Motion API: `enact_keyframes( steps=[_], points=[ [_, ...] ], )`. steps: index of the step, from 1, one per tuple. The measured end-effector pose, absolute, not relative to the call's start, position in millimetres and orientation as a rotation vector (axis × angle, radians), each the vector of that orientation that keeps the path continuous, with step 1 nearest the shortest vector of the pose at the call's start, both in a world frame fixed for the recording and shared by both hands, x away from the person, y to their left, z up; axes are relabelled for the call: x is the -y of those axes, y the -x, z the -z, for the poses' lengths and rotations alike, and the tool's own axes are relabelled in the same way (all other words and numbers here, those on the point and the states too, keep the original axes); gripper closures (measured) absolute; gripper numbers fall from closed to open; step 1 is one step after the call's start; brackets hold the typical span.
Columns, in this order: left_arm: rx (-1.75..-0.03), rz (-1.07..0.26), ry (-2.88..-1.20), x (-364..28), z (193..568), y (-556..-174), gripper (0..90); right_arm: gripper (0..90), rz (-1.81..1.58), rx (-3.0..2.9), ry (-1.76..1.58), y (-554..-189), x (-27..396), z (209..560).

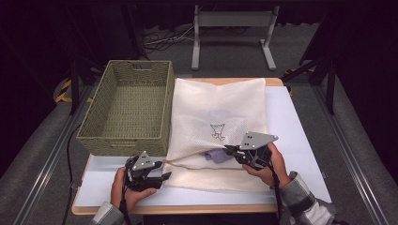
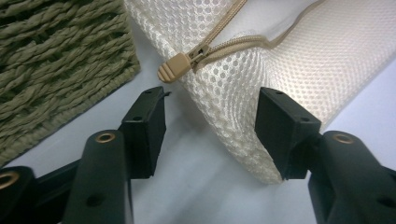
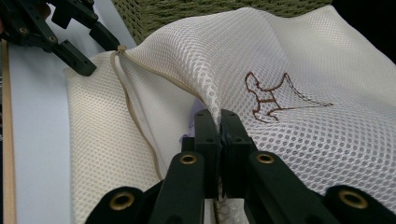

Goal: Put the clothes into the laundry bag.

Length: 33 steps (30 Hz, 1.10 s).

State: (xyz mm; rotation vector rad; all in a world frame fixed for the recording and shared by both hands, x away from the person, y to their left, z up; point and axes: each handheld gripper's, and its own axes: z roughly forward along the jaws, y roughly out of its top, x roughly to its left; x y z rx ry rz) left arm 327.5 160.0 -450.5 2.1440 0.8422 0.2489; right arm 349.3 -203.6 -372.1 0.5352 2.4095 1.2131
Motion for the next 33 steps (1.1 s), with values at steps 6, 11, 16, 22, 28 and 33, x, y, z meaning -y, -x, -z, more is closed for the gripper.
enact_keyframes(
  steps=[6, 11, 16, 22, 28, 33],
  points=[
    [-0.821, -0.209, -2.159, -155.7, 451.1, -335.1, 51.0, 87.6, -1.217, -2.4, -0.53, -348.4, 206.4, 372.4],
    [-0.823, -0.187, -2.168, -152.5, 453.6, -338.3, 60.3, 87.6, -1.218, -2.401, -0.527, -348.3, 206.4, 372.3],
    [-0.838, -0.192, -2.164, -152.0, 455.2, -337.8, 81.8, 87.5, -1.222, -2.407, -0.527, -349.2, 205.4, 372.9],
    [-0.831, -0.209, -2.164, -152.9, 453.2, -338.0, 86.5, 87.3, -1.214, -2.424, -0.525, -350.1, 205.8, 373.4],
    [-0.814, -0.234, -2.14, -157.2, 448.8, -336.6, 86.3, 87.2, -1.2, -2.438, -0.527, -351.4, 206.5, 376.7],
    [-0.814, -0.242, -2.13, -158.1, 447.5, -336.0, 86.0, 87.0, -1.2, -2.445, -0.546, -353.4, 207.8, 378.9]
  ],
)
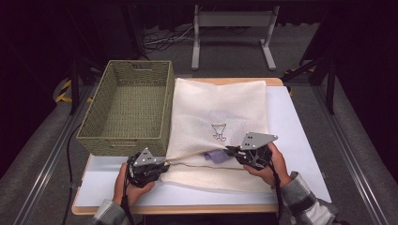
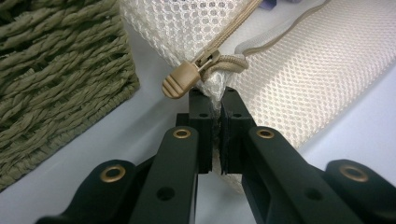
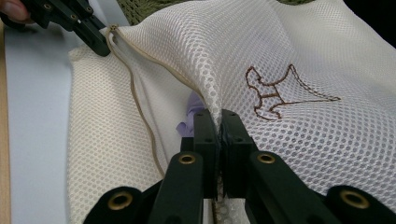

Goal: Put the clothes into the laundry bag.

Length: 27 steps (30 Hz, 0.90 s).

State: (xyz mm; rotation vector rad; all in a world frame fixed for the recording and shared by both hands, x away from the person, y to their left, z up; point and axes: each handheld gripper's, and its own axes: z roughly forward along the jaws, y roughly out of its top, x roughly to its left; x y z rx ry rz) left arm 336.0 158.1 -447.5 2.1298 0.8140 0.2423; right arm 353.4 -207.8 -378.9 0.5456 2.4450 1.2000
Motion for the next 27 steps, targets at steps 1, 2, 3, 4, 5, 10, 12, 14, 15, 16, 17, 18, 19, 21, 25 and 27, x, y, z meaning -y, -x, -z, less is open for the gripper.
enact_keyframes(
  steps=[1, 2, 3, 4, 5, 10, 12, 14, 15, 16, 17, 18, 19, 21, 25, 27],
  points=[
    [-0.812, -0.238, -2.129, -158.5, 446.8, -336.2, 86.0, 87.0, -1.195, -2.448, -0.546, -353.3, 207.5, 379.1],
    [-0.809, -0.241, -2.122, -159.4, 445.8, -336.4, 86.0, 87.0, -1.191, -2.448, -0.543, -353.3, 207.2, 379.4],
    [-0.804, -0.247, -2.121, -160.0, 445.0, -336.5, 86.0, 87.0, -1.185, -2.455, -0.545, -353.3, 207.1, 380.2],
    [-0.808, -0.245, -2.121, -159.9, 444.8, -336.2, 86.0, 87.0, -1.174, -2.463, -0.541, -353.5, 206.9, 381.1],
    [-0.811, -0.245, -2.121, -160.0, 444.8, -336.0, 86.0, 87.0, -1.159, -2.469, -0.537, -353.4, 206.6, 382.5],
    [-0.801, -0.251, -2.124, -160.2, 444.5, -335.8, 86.0, 86.8, -1.124, -2.5, -0.543, -353.9, 208.4, 388.6],
    [-0.797, -0.258, -2.137, -159.2, 444.5, -335.3, 86.0, 86.6, -1.121, -2.512, -0.541, -353.9, 209.9, 390.3],
    [-0.8, -0.256, -2.137, -158.9, 444.8, -335.4, 86.0, 86.4, -1.106, -2.527, -0.536, -354.2, 210.3, 392.5],
    [-0.8, -0.251, -2.138, -159.0, 445.0, -335.5, 86.0, 86.1, -1.095, -2.535, -0.532, -354.6, 210.4, 394.5],
    [-0.8, -0.253, -2.136, -159.0, 445.2, -335.5, 86.0, 85.9, -1.089, -2.544, -0.535, -355.0, 210.6, 396.4],
    [-0.795, -0.256, -2.136, -159.2, 444.9, -335.4, 86.0, 85.9, -1.086, -2.551, -0.537, -355.6, 210.7, 398.2],
    [-0.8, -0.252, -2.133, -159.3, 444.5, -334.8, 86.0, 85.6, -1.076, -2.557, -0.542, -355.9, 210.4, 400.5],
    [-0.792, -0.259, -2.132, -159.4, 444.0, -334.2, 86.0, 85.3, -1.073, -2.558, -0.541, -356.1, 210.2, 401.0],
    [-0.789, -0.26, -2.134, -159.6, 443.8, -334.1, 86.0, 85.1, -1.072, -2.559, -0.542, -356.2, 210.0, 401.3],
    [-0.787, -0.262, -2.137, -159.1, 444.4, -333.6, 85.9, 80.7, -1.079, -2.565, -0.547, -357.2, 209.7, 402.9],
    [-0.782, -0.27, -2.145, -158.7, 444.2, -333.3, 86.0, 79.4, -1.087, -2.578, -0.538, -357.1, 209.7, 403.1]
  ],
)
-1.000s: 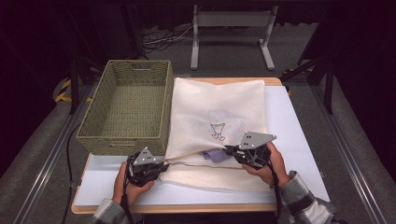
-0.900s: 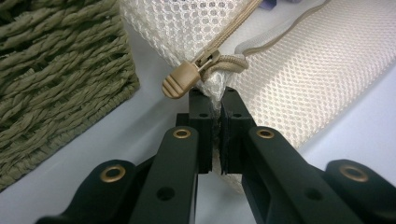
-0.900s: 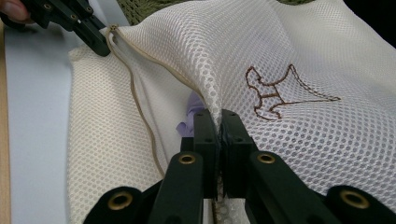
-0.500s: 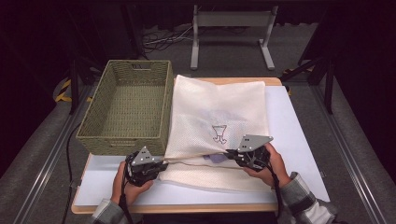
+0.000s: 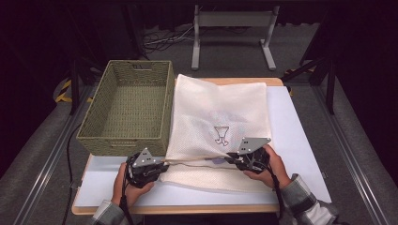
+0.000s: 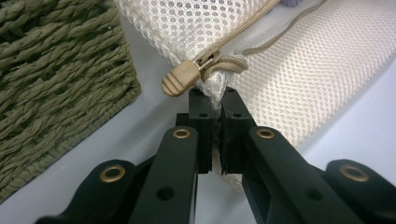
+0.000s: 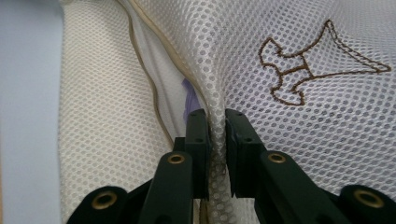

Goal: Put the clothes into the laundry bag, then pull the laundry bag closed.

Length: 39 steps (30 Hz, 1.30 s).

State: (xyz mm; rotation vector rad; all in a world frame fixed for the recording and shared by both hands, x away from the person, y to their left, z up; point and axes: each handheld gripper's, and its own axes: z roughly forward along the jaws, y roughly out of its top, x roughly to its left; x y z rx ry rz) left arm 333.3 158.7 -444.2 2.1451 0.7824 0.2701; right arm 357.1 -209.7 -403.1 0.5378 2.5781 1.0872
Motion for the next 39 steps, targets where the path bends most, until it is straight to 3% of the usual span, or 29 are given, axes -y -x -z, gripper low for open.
enact_keyframes(
  steps=[13, 31, 39],
  points=[
    [-0.759, -0.284, -2.155, -155.0, 443.2, -335.1, 86.0, 65.7, -1.203, -2.512, -0.526, -352.9, 216.1, 385.2],
    [-0.759, -0.309, -2.161, -154.1, 443.8, -334.2, 85.6, 65.0, -1.313, -2.363, -0.566, -346.6, 229.2, 361.1],
    [-0.765, -0.313, -2.158, -154.6, 444.6, -334.4, 85.1, 66.7, -1.353, -2.347, -0.574, -348.1, 208.1, 361.1]
  ],
)
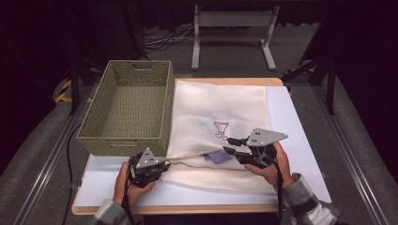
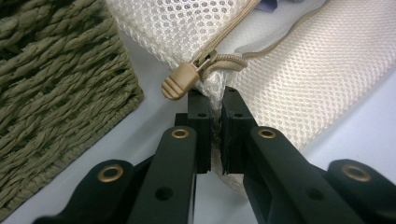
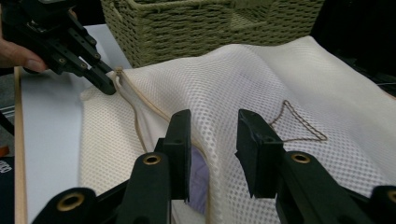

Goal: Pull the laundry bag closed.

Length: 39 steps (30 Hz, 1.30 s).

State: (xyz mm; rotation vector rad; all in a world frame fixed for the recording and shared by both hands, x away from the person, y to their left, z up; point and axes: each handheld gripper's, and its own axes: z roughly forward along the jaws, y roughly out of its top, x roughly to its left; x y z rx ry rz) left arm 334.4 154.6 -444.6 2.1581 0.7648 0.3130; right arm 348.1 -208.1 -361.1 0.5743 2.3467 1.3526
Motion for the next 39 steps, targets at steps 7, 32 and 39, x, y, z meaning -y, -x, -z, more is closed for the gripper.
enact_keyframes(
  steps=[7, 32, 39],
  points=[
    [-0.768, -0.311, -2.152, -154.7, 445.3, -333.9, 85.2, 65.4, -1.333, -2.391, -0.508, -345.6, 178.6, 366.5],
    [-0.765, -0.32, -2.125, -154.7, 445.6, -330.1, 85.3, 76.7, -1.261, -2.609, -0.294, -360.5, 67.7, 379.7],
    [-0.758, -0.306, -2.128, -153.5, 447.4, -328.0, 85.4, 78.6, -1.217, -2.668, -0.286, -368.5, 44.5, 390.3]
  ],
)
